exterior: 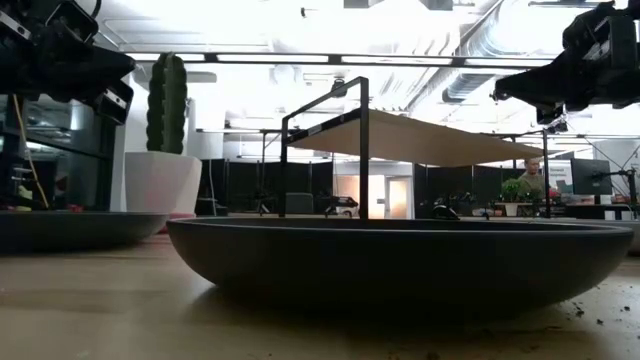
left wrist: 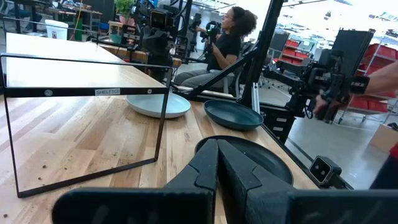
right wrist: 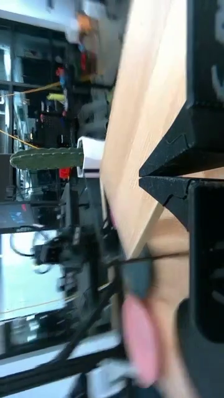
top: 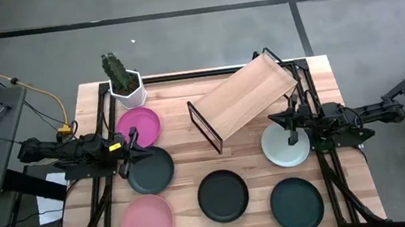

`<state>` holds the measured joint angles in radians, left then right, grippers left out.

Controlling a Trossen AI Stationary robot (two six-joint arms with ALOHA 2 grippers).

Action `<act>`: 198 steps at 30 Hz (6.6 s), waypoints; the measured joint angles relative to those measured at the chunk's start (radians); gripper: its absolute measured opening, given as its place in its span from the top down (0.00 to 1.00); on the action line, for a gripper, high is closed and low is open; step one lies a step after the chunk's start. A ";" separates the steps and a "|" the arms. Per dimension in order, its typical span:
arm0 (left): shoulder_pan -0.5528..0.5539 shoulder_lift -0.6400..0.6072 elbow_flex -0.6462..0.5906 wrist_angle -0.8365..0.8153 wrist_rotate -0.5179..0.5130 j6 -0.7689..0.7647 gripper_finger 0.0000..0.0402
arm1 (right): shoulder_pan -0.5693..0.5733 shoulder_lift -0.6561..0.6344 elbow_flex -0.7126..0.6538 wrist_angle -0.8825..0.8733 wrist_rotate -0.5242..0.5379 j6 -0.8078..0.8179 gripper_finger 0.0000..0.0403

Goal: Place and stack plates onto a shelf
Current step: Put the middle black plate on the shelf, then put the top pink plate on the shelf

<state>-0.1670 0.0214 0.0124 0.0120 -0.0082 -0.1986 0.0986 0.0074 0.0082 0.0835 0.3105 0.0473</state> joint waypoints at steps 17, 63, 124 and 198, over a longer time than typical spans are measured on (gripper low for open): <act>0.000 0.000 0.000 0.000 0.000 0.000 1.00 | 0.050 0.174 0.166 0.528 -0.095 0.827 0.99; 0.000 0.000 0.000 0.000 0.000 0.000 1.00 | 0.277 1.741 0.945 -0.391 -0.348 1.351 0.66; 0.000 0.000 0.000 0.000 0.000 0.000 1.00 | -0.638 0.835 0.893 -1.042 0.025 1.189 1.00; 0.000 0.000 0.000 0.000 0.000 0.000 1.00 | -1.066 0.973 0.893 -1.095 -0.390 0.917 0.57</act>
<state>-0.1672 0.0216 0.0124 0.0117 -0.0085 -0.1986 -0.9672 0.9806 0.9016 -1.0115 -0.0795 0.9647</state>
